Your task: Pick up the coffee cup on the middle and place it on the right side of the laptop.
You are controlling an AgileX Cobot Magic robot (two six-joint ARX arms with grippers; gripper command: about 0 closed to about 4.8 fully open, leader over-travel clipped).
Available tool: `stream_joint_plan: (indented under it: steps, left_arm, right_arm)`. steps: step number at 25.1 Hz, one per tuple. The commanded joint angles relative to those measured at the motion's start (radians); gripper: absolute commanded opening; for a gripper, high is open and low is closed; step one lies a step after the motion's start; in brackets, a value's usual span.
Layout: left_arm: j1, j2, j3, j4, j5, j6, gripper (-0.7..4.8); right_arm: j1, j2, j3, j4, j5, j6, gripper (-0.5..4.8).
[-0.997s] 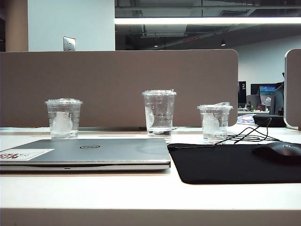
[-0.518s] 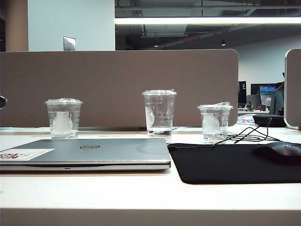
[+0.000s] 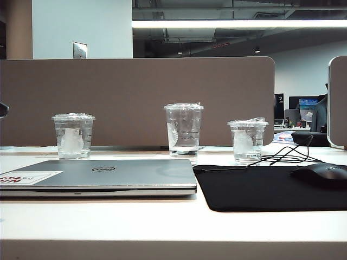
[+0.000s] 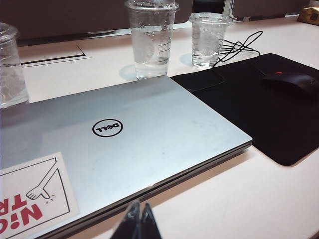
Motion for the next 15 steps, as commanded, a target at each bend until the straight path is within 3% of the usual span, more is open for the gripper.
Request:
stream_joint_plan:
  steps: [1, 4, 5, 15]
  left_arm:
    - [0.0, 0.0, 0.003, 0.013, 0.0, 0.004, -0.05]
    - [0.0, 0.0, 0.003, 0.014, 0.0, 0.004, -0.05]
    - [0.0, 0.0, 0.003, 0.014, 0.0, 0.004, -0.05]
    - [0.0, 0.0, 0.003, 0.014, 0.0, 0.004, -0.05]
  right_arm:
    - [0.046, 0.211, 0.096, 0.019, -0.053, -0.185, 1.09]
    - [0.106, 0.444, 0.193, 0.066, -0.101, -0.257, 4.4]
    - [0.129, 0.528, 0.228, 0.087, -0.106, -0.257, 4.79]
    - [0.243, 1.201, 0.47, 0.508, -0.112, -0.317, 4.79]
